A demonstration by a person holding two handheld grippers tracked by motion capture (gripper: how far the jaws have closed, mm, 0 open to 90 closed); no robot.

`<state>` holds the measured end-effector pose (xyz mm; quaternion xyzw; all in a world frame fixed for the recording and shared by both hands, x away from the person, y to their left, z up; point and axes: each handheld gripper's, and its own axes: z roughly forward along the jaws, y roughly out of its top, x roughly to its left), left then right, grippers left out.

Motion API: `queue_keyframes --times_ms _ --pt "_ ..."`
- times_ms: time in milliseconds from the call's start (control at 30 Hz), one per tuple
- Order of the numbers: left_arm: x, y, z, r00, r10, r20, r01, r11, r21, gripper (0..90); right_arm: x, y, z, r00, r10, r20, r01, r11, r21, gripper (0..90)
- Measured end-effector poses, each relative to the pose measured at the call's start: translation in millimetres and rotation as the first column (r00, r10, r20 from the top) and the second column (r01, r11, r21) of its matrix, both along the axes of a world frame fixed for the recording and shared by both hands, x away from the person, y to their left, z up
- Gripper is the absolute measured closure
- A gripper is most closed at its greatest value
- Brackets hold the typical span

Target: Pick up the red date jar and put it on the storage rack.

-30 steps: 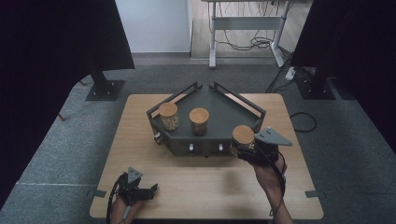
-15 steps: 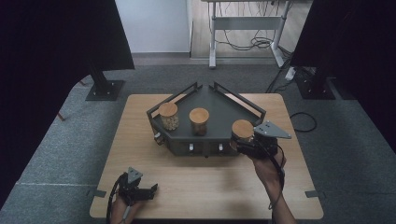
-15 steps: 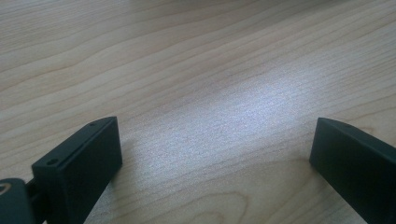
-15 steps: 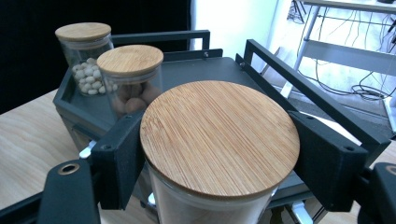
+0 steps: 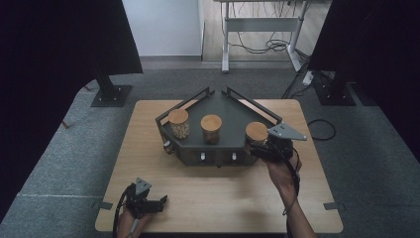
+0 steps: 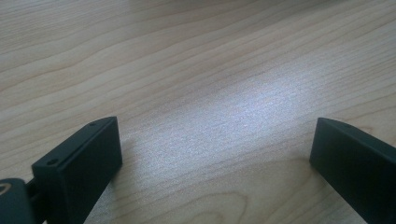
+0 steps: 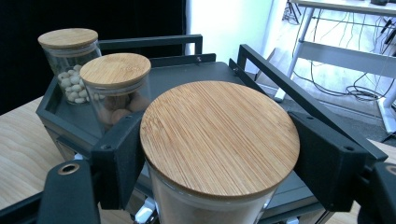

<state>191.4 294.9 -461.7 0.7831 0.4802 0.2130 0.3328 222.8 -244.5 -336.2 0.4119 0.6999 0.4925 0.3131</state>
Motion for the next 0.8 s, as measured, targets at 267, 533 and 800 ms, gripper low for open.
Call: queue_keyframes --times_ms 267,533,800 --pt "0.1 0.1 0.1 1.0 -0.001 0.0 0.001 1.0 0.001 2.0 8.6 3.1 0.4 0.9999 -0.013 0.0 0.013 1.0 0.003 22.9" --pt "0.1 0.2 0.1 1.0 -0.002 0.0 0.002 1.0 0.001 2.0 18.1 7.0 1.1 0.9998 -0.017 0.003 0.017 1.0 -0.002 22.9" --pt "0.1 0.1 0.1 1.0 -0.002 0.0 0.002 1.0 0.0 2.0 25.9 10.3 1.0 0.9997 -0.022 0.008 0.022 1.0 -0.01 22.9"
